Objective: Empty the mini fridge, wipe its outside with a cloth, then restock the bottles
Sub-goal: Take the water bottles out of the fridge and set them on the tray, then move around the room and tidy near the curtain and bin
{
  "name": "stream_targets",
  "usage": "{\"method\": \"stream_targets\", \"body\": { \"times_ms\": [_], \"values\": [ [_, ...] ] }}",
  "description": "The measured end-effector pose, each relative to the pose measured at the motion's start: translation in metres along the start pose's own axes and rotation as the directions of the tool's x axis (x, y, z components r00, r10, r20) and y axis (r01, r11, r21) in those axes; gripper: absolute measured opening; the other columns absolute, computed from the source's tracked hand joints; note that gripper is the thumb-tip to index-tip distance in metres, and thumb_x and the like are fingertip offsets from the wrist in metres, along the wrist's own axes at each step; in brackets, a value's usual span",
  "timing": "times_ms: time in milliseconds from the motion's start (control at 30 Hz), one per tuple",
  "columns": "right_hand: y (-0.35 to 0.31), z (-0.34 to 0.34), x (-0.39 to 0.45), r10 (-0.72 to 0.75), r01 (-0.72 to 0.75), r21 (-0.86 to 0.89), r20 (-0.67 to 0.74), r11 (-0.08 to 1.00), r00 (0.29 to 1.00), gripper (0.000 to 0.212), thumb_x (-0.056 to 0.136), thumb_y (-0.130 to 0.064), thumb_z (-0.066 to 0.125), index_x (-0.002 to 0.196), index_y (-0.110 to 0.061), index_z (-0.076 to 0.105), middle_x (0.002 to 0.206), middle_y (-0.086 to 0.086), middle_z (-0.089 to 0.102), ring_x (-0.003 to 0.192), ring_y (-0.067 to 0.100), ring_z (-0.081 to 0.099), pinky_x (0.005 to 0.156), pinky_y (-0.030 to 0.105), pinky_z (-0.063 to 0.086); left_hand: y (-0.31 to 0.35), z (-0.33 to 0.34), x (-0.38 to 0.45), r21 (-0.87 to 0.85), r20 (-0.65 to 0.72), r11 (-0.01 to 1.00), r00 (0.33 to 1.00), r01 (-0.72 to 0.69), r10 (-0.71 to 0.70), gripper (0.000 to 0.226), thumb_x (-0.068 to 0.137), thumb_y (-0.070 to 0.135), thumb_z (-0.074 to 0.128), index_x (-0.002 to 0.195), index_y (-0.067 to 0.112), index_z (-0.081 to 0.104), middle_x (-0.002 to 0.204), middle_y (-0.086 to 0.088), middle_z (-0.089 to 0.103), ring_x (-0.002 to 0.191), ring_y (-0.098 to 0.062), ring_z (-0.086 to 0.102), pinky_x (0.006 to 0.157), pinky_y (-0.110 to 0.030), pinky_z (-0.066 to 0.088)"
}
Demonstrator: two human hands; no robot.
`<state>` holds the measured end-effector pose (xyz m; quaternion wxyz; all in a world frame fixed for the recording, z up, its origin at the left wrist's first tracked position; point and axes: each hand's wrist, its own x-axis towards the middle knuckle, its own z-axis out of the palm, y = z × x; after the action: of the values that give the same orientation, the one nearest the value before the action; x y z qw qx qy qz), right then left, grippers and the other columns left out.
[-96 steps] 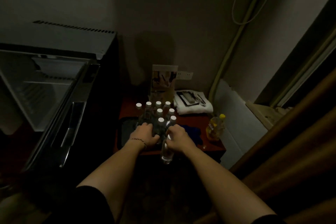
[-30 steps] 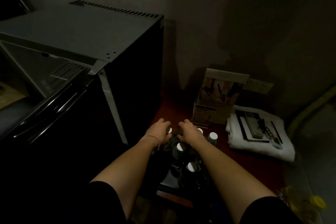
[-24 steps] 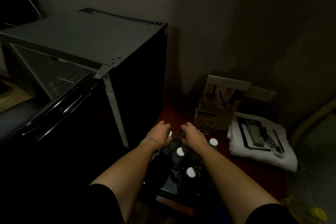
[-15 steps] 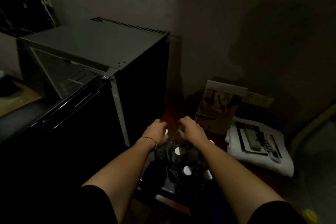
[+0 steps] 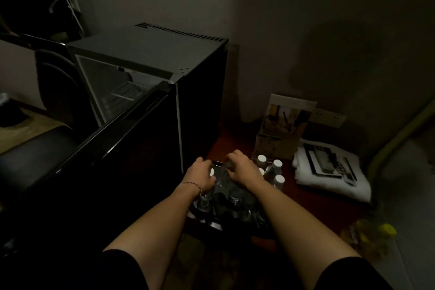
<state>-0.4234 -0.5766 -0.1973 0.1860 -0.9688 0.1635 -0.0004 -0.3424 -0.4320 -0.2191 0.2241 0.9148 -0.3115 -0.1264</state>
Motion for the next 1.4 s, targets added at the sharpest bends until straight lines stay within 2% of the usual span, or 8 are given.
{"method": "stream_targets", "body": {
  "times_ms": [300, 467, 633, 867, 1067, 1267, 1333, 1400],
  "values": [
    [-0.051, 0.036, -0.122, 0.237, -0.237, -0.016, 0.009, 0.971, 0.972, 0.026, 0.095, -0.022, 0.060, 0.120, -0.019, 0.057, 0.121, 0.001, 0.050, 0.105, 0.023, 0.058, 0.085, 0.039, 0.051, -0.011, 0.020, -0.101, 0.005, 0.138, 0.988, 0.978, -0.157, 0.155, 0.028, 0.089, 0.029, 0.064, 0.112, 0.015, 0.057, 0.120, -0.006, 0.048, 0.105, -0.027, 0.056, 0.091, -0.036, 0.046],
    [-0.063, 0.052, -0.186, 0.312, -0.310, -0.063, 0.032, 0.949, 0.950, 0.035, 0.094, -0.023, 0.061, 0.129, -0.021, 0.055, 0.126, 0.000, 0.048, 0.110, 0.023, 0.057, 0.087, 0.038, 0.052, -0.020, 0.039, -0.156, -0.035, 0.163, 0.986, 0.972, -0.164, 0.167, 0.029, 0.090, 0.029, 0.065, 0.114, 0.014, 0.058, 0.118, -0.004, 0.048, 0.104, -0.023, 0.056, 0.091, -0.032, 0.046],
    [-0.077, 0.070, -0.223, 0.294, -0.289, -0.074, 0.073, 0.955, 0.953, 0.028, 0.093, -0.023, 0.063, 0.120, -0.019, 0.057, 0.124, 0.003, 0.049, 0.109, 0.024, 0.058, 0.086, 0.038, 0.053, -0.041, 0.045, -0.210, -0.076, 0.145, 0.993, 0.984, -0.093, 0.104, 0.026, 0.088, 0.028, 0.067, 0.110, 0.017, 0.061, 0.120, -0.002, 0.050, 0.105, -0.022, 0.057, 0.094, -0.035, 0.050],
    [-0.124, 0.090, -0.258, 0.163, -0.156, -0.065, 0.122, 0.986, 0.979, 0.031, 0.091, -0.025, 0.063, 0.121, -0.019, 0.057, 0.120, 0.002, 0.049, 0.103, 0.026, 0.060, 0.085, 0.043, 0.053, -0.072, 0.034, -0.281, -0.038, 0.074, 0.999, 0.997, 0.011, -0.008, 0.027, 0.088, 0.029, 0.068, 0.111, 0.020, 0.059, 0.115, 0.000, 0.048, 0.097, -0.016, 0.053, 0.087, -0.029, 0.047],
    [-0.175, 0.104, -0.285, -0.007, 0.013, -0.041, 0.138, 0.999, 0.990, 0.035, 0.091, -0.023, 0.065, 0.125, -0.020, 0.055, 0.121, -0.001, 0.047, 0.102, 0.023, 0.058, 0.081, 0.035, 0.053, -0.109, 0.006, -0.342, -0.054, 0.007, 0.994, 0.996, 0.091, -0.091, 0.022, 0.084, 0.032, 0.068, 0.099, 0.022, 0.056, 0.103, 0.002, 0.046, 0.087, -0.015, 0.049, 0.079, -0.028, 0.044],
    [-0.244, 0.130, -0.296, -0.191, 0.204, -0.039, 0.218, 0.978, 0.957, 0.031, 0.090, -0.023, 0.066, 0.119, -0.024, 0.059, 0.117, -0.003, 0.048, 0.095, 0.017, 0.056, 0.081, 0.037, 0.056, -0.167, -0.025, -0.404, -0.062, 0.001, 0.983, 0.985, 0.170, -0.171, 0.032, 0.076, 0.049, 0.060, 0.102, 0.029, 0.060, 0.108, -0.001, 0.059, 0.099, -0.022, 0.059, 0.078, -0.031, 0.048],
    [-0.269, 0.138, -0.296, -0.249, 0.267, -0.048, 0.239, 0.963, 0.939, 0.026, 0.090, -0.023, 0.064, 0.116, -0.024, 0.060, 0.114, -0.002, 0.048, 0.093, 0.018, 0.057, 0.080, 0.038, 0.057, -0.183, -0.039, -0.418, -0.064, -0.029, 0.975, 0.977, 0.211, -0.213, 0.037, 0.080, 0.044, 0.062, 0.110, 0.023, 0.064, 0.111, -0.002, 0.060, 0.103, -0.023, 0.060, 0.084, -0.032, 0.050],
    [-0.295, 0.144, -0.293, -0.301, 0.330, -0.065, 0.271, 0.942, 0.914, 0.024, 0.091, -0.024, 0.062, 0.115, -0.024, 0.060, 0.114, -0.001, 0.049, 0.094, 0.019, 0.057, 0.080, 0.037, 0.056, -0.200, -0.054, -0.428, -0.074, -0.058, 0.959, 0.958, 0.275, -0.280, 0.028, 0.082, 0.035, 0.065, 0.104, 0.018, 0.064, 0.103, 0.000, 0.053, 0.095, -0.021, 0.058, 0.080, -0.031, 0.049]
  ]
}}
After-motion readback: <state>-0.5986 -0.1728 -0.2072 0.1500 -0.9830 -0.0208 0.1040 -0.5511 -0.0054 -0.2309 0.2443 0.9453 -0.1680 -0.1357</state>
